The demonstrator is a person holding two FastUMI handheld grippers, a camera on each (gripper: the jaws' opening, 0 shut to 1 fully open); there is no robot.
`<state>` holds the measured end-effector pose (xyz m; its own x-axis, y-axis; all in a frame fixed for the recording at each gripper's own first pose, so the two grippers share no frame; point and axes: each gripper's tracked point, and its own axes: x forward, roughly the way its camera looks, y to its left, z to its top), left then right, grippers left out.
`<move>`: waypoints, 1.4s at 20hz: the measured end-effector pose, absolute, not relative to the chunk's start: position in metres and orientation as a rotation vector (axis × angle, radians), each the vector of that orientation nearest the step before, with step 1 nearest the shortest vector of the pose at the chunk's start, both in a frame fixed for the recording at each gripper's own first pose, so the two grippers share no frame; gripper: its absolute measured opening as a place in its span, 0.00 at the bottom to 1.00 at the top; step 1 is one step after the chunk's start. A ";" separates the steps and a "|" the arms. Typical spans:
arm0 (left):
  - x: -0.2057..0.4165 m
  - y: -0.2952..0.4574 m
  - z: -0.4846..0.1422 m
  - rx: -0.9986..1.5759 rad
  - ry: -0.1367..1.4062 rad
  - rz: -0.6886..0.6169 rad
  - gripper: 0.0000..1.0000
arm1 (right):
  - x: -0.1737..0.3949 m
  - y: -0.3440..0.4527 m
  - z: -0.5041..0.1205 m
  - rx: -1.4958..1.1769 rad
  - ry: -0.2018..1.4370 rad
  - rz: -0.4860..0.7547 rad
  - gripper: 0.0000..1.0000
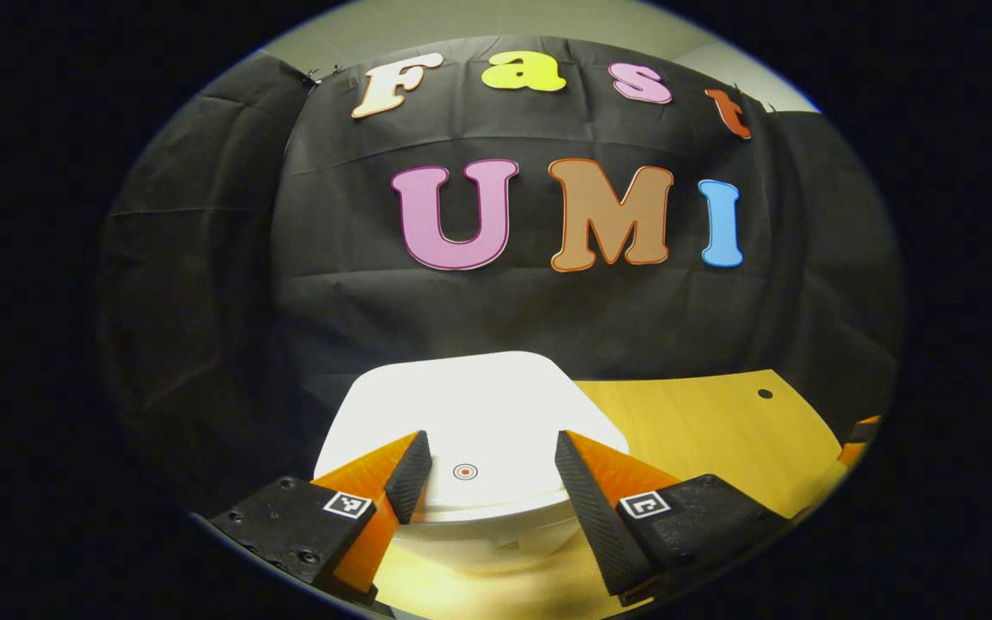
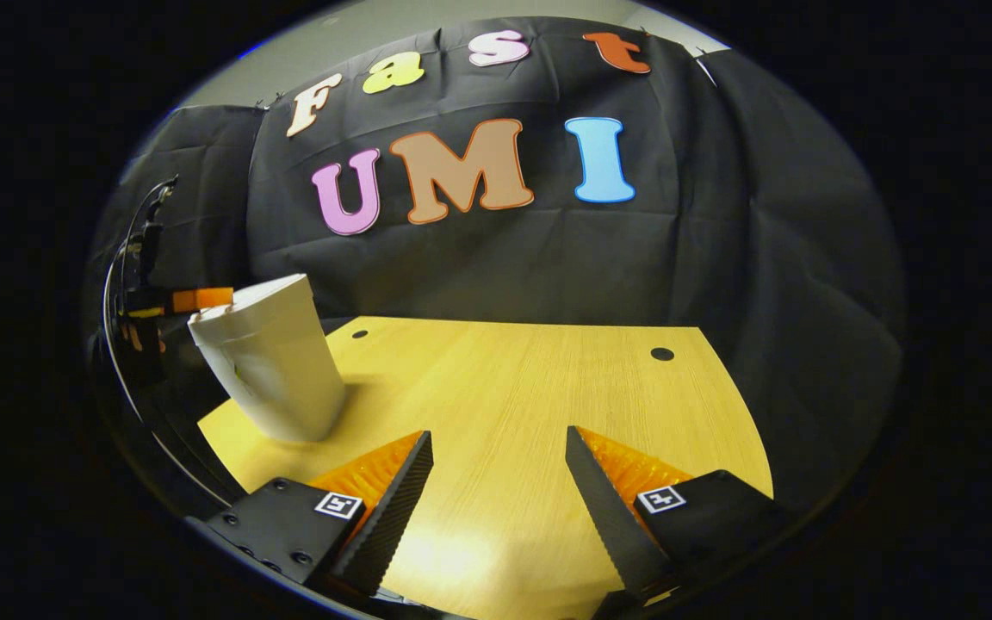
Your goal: Press the lid of the desktop garbage bin to open it, pick up the crumpled paper on the desktop and throw it into the bin, then pick up the pop can on the desktop and drop it into the bin, and finally close the garbage bin lid.
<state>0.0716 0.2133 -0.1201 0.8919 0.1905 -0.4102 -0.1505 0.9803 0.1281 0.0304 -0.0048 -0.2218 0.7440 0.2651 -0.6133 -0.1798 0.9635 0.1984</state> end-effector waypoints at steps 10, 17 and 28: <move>0.086 0.182 -0.044 0.116 0.187 0.139 0.94 | 0.046 -0.008 -0.183 0.135 0.588 0.203 0.99; 0.063 0.089 -0.003 0.047 0.014 -0.020 0.94 | 0.067 -0.019 -0.093 0.161 0.286 0.043 0.96; 0.042 0.010 -0.027 -0.036 0.054 -0.188 0.94 | 0.060 -0.012 -0.069 0.129 0.199 0.008 0.99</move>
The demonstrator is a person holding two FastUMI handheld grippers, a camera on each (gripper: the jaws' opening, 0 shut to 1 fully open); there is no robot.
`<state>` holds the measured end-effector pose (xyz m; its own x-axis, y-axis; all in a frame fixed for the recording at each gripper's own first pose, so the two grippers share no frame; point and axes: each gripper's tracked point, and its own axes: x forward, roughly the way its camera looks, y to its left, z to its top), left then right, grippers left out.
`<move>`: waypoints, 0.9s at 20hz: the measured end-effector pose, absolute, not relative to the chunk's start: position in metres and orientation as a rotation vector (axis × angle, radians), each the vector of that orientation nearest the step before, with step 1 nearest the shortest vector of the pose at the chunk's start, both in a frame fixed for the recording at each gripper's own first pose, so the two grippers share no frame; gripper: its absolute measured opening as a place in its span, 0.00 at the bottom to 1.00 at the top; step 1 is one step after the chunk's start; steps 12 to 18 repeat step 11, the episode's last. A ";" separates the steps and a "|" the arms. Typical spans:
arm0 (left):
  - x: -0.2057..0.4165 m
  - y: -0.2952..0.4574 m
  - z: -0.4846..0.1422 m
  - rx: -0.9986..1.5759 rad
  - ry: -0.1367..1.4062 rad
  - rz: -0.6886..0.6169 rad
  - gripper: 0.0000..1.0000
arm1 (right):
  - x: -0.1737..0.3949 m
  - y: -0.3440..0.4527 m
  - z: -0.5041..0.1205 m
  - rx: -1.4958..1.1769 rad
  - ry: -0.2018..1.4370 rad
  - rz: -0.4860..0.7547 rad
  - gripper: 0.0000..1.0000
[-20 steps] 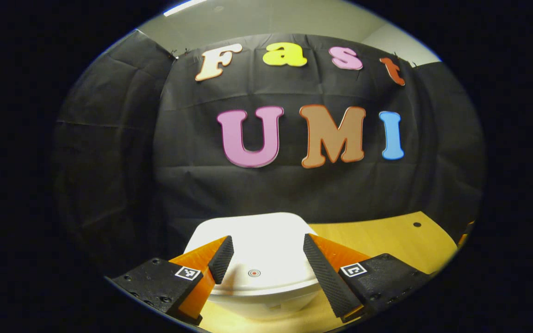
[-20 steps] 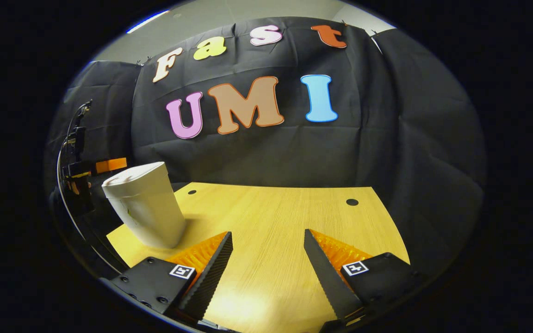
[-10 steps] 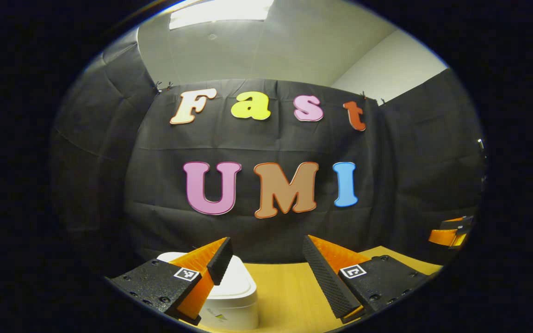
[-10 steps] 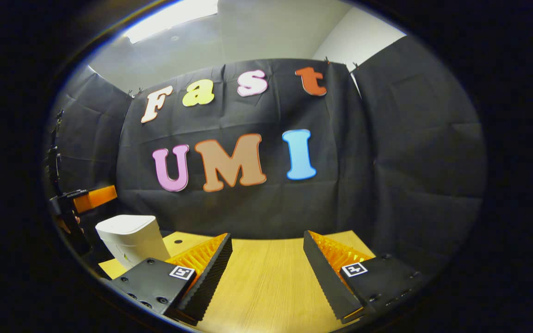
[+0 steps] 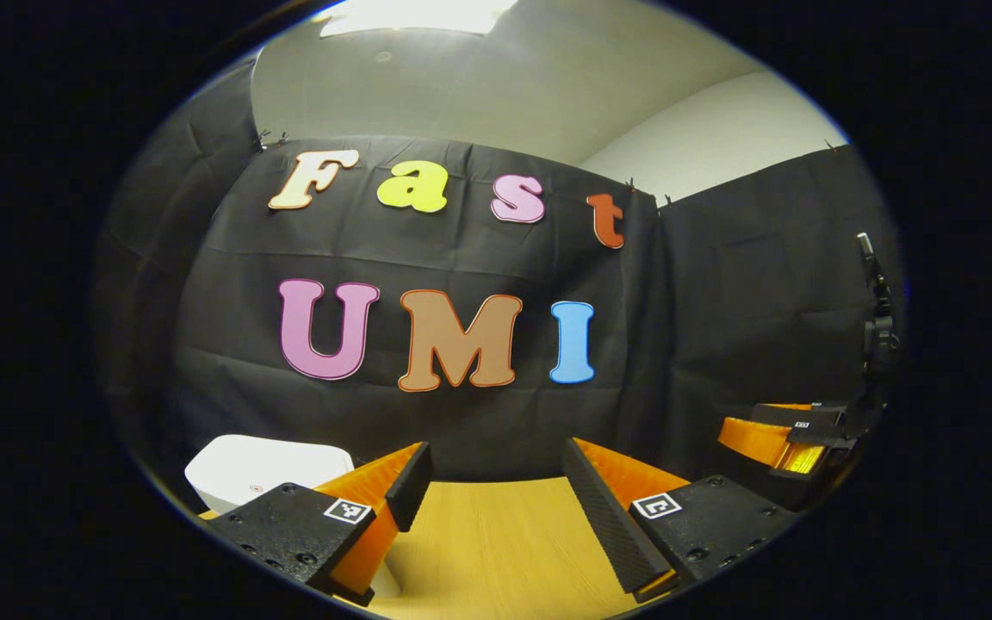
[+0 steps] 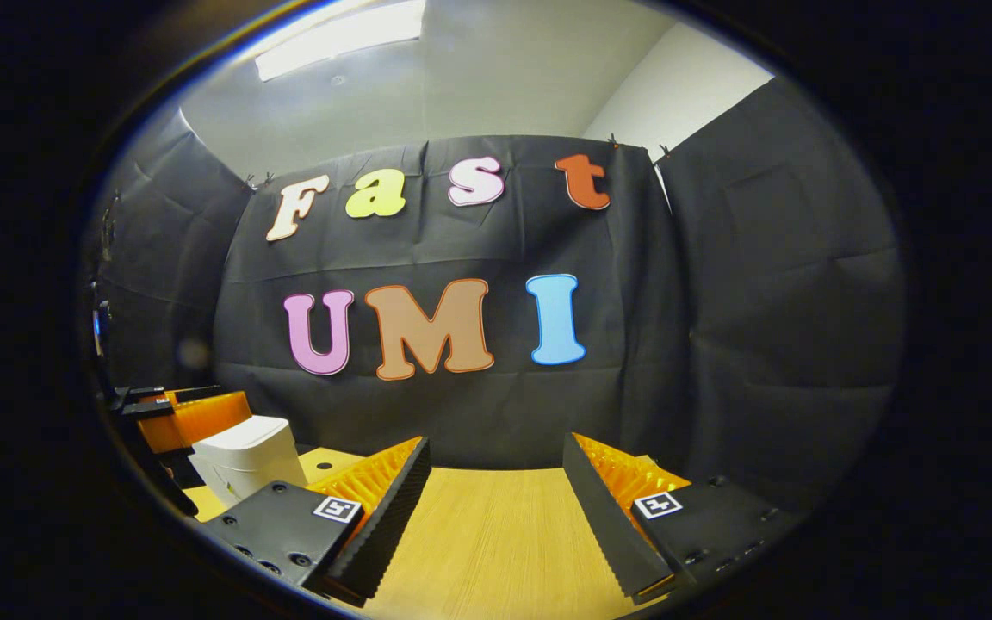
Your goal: Press the lid of the desktop garbage bin to open it, pick up the crumpled paper on the desktop and throw it into the bin, then pick up the pop can on the desktop and drop it into the bin, and finally close the garbage bin lid.
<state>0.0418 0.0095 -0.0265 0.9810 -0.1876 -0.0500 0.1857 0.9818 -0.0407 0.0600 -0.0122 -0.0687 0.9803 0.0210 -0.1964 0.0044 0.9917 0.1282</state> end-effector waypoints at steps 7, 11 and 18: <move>0.036 0.008 -0.034 -0.027 0.087 -0.208 0.94 | 0.053 -0.016 -0.071 0.114 0.204 -0.013 0.99; 0.033 0.008 -0.032 -0.024 0.088 -0.216 0.94 | 0.048 -0.013 -0.070 0.100 0.202 -0.006 0.99; 0.033 0.008 -0.032 -0.024 0.088 -0.216 0.94 | 0.048 -0.013 -0.070 0.100 0.202 -0.006 0.99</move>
